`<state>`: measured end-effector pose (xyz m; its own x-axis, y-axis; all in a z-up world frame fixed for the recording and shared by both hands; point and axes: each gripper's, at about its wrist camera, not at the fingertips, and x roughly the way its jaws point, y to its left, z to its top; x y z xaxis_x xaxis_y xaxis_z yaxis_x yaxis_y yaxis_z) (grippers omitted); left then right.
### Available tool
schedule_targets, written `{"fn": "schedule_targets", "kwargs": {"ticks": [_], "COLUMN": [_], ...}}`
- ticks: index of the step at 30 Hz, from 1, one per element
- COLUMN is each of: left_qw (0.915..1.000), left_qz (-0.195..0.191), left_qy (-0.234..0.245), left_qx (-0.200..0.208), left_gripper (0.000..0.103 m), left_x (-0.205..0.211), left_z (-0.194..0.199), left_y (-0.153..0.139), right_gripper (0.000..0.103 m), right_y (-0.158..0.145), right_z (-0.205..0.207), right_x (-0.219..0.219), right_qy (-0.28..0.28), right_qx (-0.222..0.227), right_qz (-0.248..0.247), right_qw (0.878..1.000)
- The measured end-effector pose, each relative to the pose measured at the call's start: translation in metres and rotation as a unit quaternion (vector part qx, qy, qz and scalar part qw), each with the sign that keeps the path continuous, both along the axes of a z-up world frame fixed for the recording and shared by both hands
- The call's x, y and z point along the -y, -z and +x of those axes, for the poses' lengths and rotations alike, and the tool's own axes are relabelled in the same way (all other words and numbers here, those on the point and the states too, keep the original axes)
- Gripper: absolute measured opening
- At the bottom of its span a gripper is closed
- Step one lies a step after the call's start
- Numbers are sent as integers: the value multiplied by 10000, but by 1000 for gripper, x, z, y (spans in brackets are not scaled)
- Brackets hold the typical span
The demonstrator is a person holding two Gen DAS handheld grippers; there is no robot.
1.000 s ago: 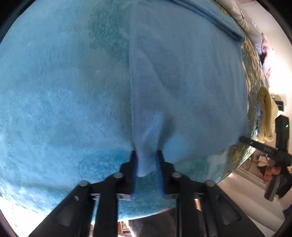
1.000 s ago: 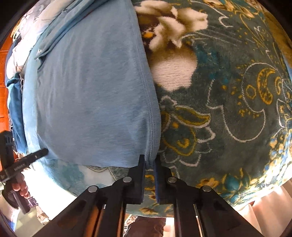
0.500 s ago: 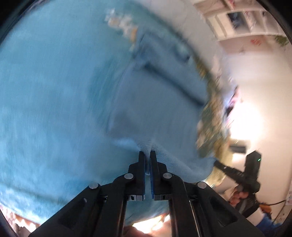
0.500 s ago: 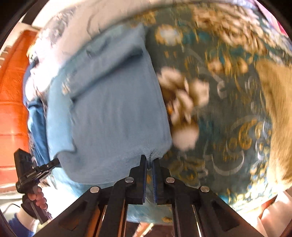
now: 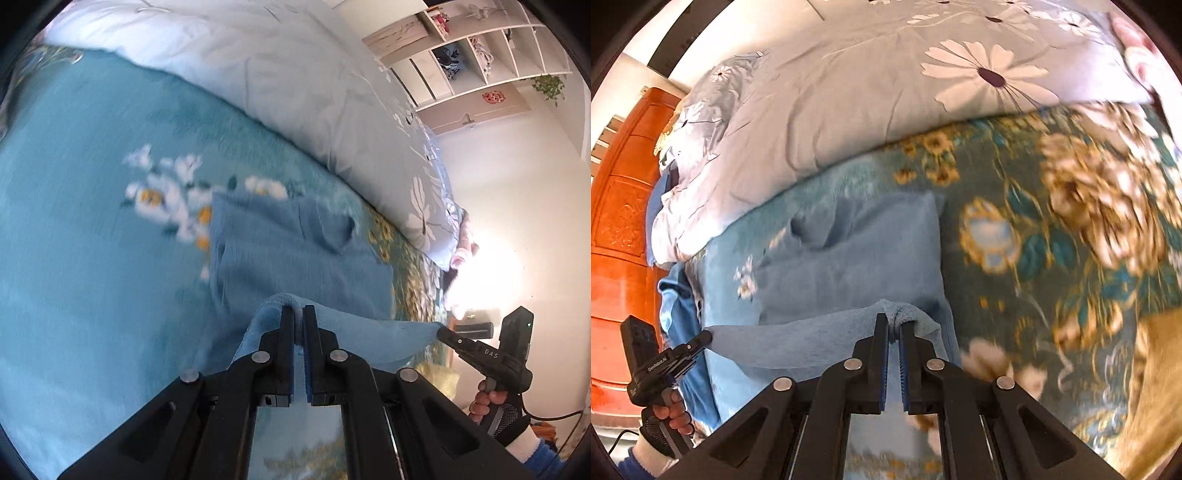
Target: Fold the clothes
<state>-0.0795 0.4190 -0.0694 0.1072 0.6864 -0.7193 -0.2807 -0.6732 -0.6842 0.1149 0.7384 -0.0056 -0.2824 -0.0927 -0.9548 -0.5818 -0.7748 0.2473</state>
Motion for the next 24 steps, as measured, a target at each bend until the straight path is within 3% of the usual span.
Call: {"fn": "schedule_targets", "kwargs": {"ticks": [9,14,17,18,20,21,22,24], "left_qw": [9987,9958,9945,9939,9927,9920,9913,9897], "left_qz": [-288,-753,-763,-749,-728,-749,-791,-816], "left_qy": [-420,-485,-644,-715,-879,-957,-1029,-1166], "left_qx": [93,185,321,374,387,331,241,121], "left_gripper": [4,4,5,8,22,36,47,58], "left_x": [-34,-48,-49,-48,-46,-45,-43,-39], "left_z": [-54,-64,-68,-69,-74,-75,-77,-80], "left_y": [22,42,49,51,52,51,49,45], "right_gripper": [6,6,7,8,8,8,12,28], "right_y": [30,59,73,77,83,84,85,82], "right_z": [-76,-101,-105,-106,-107,-107,-108,-105], "right_x": [-31,-44,-51,-53,-60,-63,-65,-69], "right_qy": [-186,-270,-273,-273,-233,-215,-199,-166], "right_qx": [176,399,471,497,515,508,499,405], "right_qz": [-55,-182,-234,-229,-205,-186,-164,-7], "right_qw": [9997,9987,9982,9981,9982,9983,9984,9990]}}
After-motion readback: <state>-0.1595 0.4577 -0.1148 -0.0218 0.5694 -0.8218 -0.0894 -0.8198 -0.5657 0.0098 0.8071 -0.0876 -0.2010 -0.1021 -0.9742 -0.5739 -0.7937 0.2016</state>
